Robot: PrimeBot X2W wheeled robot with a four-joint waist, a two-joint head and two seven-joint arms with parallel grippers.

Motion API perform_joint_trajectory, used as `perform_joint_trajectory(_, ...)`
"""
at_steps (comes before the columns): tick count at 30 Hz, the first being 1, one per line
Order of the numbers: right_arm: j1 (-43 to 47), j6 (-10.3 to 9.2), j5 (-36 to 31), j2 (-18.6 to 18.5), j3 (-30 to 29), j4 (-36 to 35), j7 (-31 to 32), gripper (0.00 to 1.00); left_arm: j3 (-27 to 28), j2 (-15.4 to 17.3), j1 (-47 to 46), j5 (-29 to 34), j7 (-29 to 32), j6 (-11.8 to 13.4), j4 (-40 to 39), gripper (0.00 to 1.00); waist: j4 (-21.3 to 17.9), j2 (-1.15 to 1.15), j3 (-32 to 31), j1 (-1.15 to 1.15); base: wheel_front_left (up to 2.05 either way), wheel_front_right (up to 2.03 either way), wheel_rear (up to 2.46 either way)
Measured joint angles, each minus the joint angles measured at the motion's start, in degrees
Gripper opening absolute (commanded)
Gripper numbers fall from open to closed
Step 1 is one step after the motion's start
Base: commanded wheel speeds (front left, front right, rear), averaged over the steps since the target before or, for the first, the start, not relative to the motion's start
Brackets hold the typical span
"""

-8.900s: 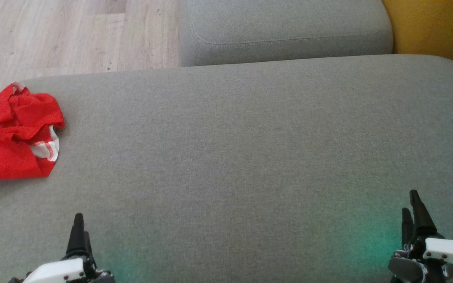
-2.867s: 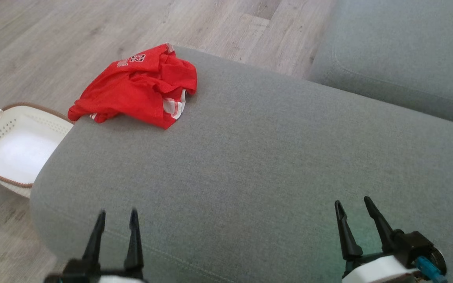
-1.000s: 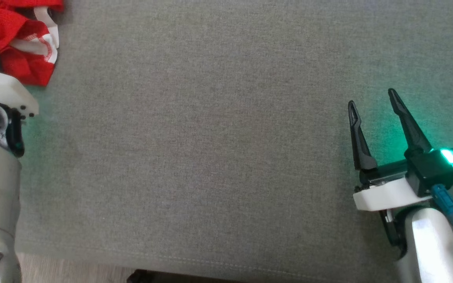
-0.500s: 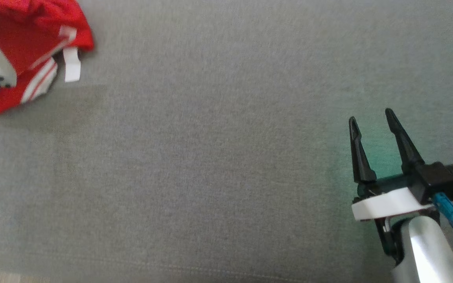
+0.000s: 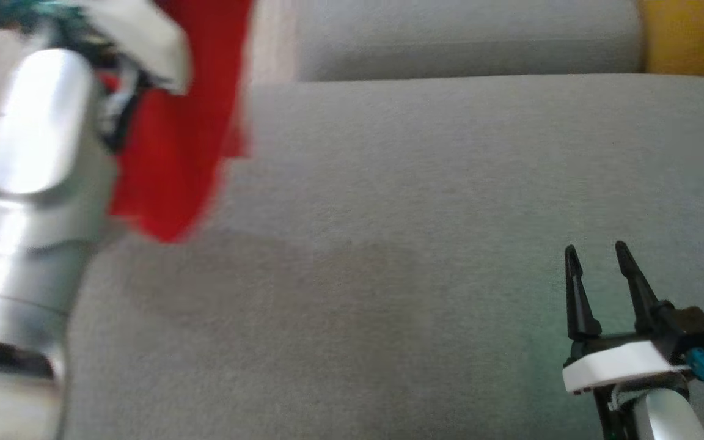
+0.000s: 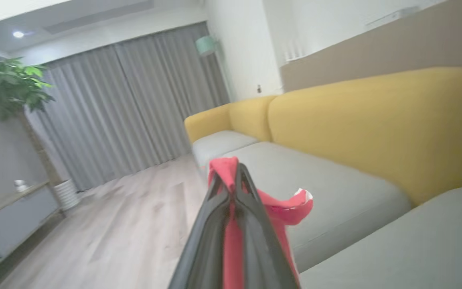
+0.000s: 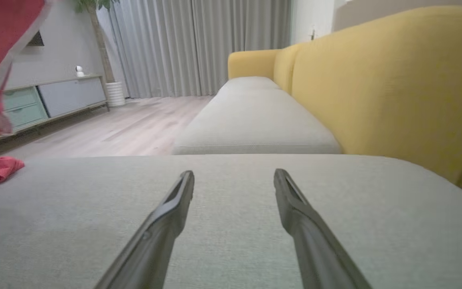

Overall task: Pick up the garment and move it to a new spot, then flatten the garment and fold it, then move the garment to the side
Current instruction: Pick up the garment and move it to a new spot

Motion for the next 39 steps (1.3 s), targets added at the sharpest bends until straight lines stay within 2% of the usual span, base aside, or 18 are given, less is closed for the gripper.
perform_joint_trajectory(3, 0.7, 0.0, 0.4, 0.0, -1.0, 0.5, 0.0, 1.0, -2.1, -4.3, 0.0, -4.0, 1.1, 0.0, -3.4, 0.0, -2.4, 0.0, -1.4, 0.0, 0.0, 0.0, 0.0)
perform_joint_trajectory(7, 1.3, 0.0, 1.0, 0.0, -2.3, 0.4, 0.0, 1.0, -1.4, -9.2, 0.6, -10.0, 1.5, 0.0, -6.3, 0.0, -5.0, 0.0, -2.4, 0.0, 0.0, 0.0, 0.0)
perform_joint_trajectory(11, 1.5, 0.0, 1.4, 0.0, -2.4, -0.1, -0.2, 1.0, -0.8, -11.9, 5.7, -13.3, 0.2, 0.9, -7.1, 0.0, -6.8, 0.0, -1.7, 0.0, 0.0, 0.0, 0.0)
perform_joint_trajectory(14, 1.5, 0.0, 1.8, 0.0, -2.0, -0.5, -0.2, 1.0, -0.4, -12.2, 13.2, -14.4, -2.4, 2.5, -4.6, 0.0, -7.8, 0.0, -0.2, 0.02, 0.0, 0.0, 0.0)
perform_joint_trajectory(20, 0.5, 0.0, 1.8, 0.0, -1.9, -0.6, -0.2, 1.0, -0.7, -12.8, 27.3, -15.6, -7.9, 4.7, 5.0, 0.0, -9.2, 0.0, 3.3, 0.02, 0.0, 0.0, 0.0)
perform_joint_trajectory(23, -0.4, 0.0, 1.8, 0.0, -1.8, -0.7, -0.2, 1.0, -0.8, -13.2, 29.5, -15.9, -11.8, 5.6, 9.9, 0.0, -9.6, 0.0, 5.4, 0.02, 0.0, 0.0, 0.0)
perform_joint_trajectory(28, -1.5, 0.0, 1.7, 0.0, -1.9, -0.8, -0.2, 1.0, -0.5, -13.3, 28.5, -15.4, -15.7, 5.9, 13.3, 0.0, -9.0, 0.0, 6.5, 0.02, 0.0, 0.0, 0.0)
perform_joint_trajectory(29, -1.6, 0.0, 1.7, 0.0, -1.8, -0.8, -0.2, 1.0, -0.5, -13.3, 28.2, -15.2, -16.3, 5.8, 13.7, 0.06, -8.8, 0.0, 6.5, 0.02, 0.0, 0.0, 0.0)
perform_joint_trajectory(31, -1.6, 0.0, 1.7, 0.0, -1.8, -0.8, -0.2, 1.0, -0.5, -13.3, 27.8, -15.1, -16.7, 5.8, 13.9, 0.61, -8.5, 0.0, 6.4, 0.02, 0.0, 0.0, 0.0)
perform_joint_trajectory(32, -1.6, 0.0, 1.7, 0.0, -1.8, -0.7, -0.2, 1.0, -0.4, -13.3, 27.5, -15.0, -17.0, 5.8, 14.0, 1.0, -8.2, 0.0, 6.3, 0.02, 0.0, 0.0, 0.0)
perform_joint_trajectory(36, -1.6, 0.0, 1.1, 0.0, -1.9, -0.5, -0.2, 1.0, 0.0, -13.0, 27.0, -13.6, -17.9, 5.5, 13.4, 1.0, -7.1, 0.0, 5.1, 0.02, 0.0, 0.0, 0.0)
perform_joint_trajectory(39, -1.5, 0.0, 0.8, 0.0, -2.0, -0.3, -0.2, 1.0, 0.7, -12.2, 27.4, -11.8, -18.4, 5.7, 10.1, 1.0, -6.3, 0.0, 3.7, 0.01, 0.0, 0.0, 0.0)
